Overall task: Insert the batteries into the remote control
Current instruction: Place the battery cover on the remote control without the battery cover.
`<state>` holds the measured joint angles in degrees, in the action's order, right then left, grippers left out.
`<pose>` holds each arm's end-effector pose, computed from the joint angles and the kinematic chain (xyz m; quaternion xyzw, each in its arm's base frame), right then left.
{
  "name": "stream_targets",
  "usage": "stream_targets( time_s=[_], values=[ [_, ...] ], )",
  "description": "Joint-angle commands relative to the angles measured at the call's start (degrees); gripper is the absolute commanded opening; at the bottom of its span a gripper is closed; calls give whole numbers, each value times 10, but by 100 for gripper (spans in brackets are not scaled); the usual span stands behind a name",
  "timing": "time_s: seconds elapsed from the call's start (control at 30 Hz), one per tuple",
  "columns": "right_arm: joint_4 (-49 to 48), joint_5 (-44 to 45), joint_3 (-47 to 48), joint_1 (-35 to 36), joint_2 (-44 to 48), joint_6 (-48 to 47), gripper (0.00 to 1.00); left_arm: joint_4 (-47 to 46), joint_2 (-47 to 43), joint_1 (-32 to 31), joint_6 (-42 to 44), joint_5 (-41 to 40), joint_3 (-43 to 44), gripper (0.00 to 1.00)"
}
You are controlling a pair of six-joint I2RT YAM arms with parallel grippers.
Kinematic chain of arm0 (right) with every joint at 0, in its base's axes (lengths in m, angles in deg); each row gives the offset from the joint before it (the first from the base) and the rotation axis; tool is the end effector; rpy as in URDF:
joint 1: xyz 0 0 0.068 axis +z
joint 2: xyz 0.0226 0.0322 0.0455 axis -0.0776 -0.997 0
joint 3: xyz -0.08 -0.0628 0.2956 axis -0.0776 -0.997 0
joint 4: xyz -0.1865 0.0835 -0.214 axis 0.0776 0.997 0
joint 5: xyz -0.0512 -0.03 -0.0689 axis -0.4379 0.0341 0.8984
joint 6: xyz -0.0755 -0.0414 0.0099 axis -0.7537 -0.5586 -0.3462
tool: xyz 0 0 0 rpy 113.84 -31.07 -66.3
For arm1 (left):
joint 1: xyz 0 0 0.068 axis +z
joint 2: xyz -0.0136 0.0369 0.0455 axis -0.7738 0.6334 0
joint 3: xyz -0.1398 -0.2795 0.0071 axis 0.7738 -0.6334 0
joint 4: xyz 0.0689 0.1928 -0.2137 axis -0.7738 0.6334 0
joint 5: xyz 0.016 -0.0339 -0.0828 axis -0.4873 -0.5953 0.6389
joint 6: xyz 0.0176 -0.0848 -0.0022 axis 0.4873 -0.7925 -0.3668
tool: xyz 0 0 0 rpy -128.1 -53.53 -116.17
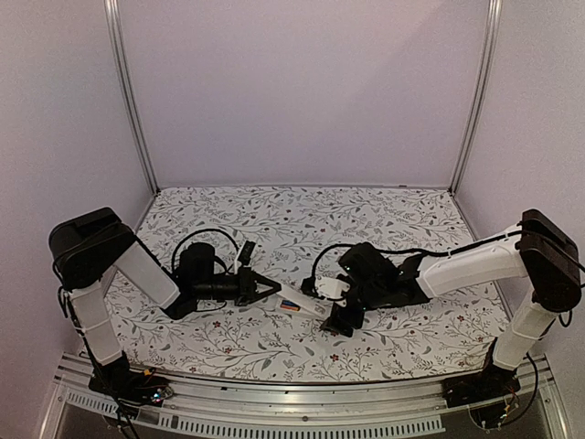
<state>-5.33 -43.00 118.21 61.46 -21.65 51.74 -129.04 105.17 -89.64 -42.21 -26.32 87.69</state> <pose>0.2049 0.3278 0.1306 -0.6097 0.7219 0.1381 0.2969 0.2492 -0.2582 0.1016 0.0427 0.7908 -0.5822 0.1842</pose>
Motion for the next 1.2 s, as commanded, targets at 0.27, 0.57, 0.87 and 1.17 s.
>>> stream_targets(
  time_s=[0.27, 0.57, 0.87, 1.17],
  values=[
    [112, 5, 91, 3, -21, 5, 78, -118, 39, 10, -65, -21, -35, 0],
    [172, -15, 150, 4, -72, -6, 73, -166, 62, 11, -119, -88, -71, 0],
    [199, -25, 190, 0, -102, -13, 72, -280, 140, 5, -169, -87, -67, 0],
    [232, -35, 239, -9, -143, -31, 63, -272, 138, 3, -161, -71, -62, 0]
  ],
)
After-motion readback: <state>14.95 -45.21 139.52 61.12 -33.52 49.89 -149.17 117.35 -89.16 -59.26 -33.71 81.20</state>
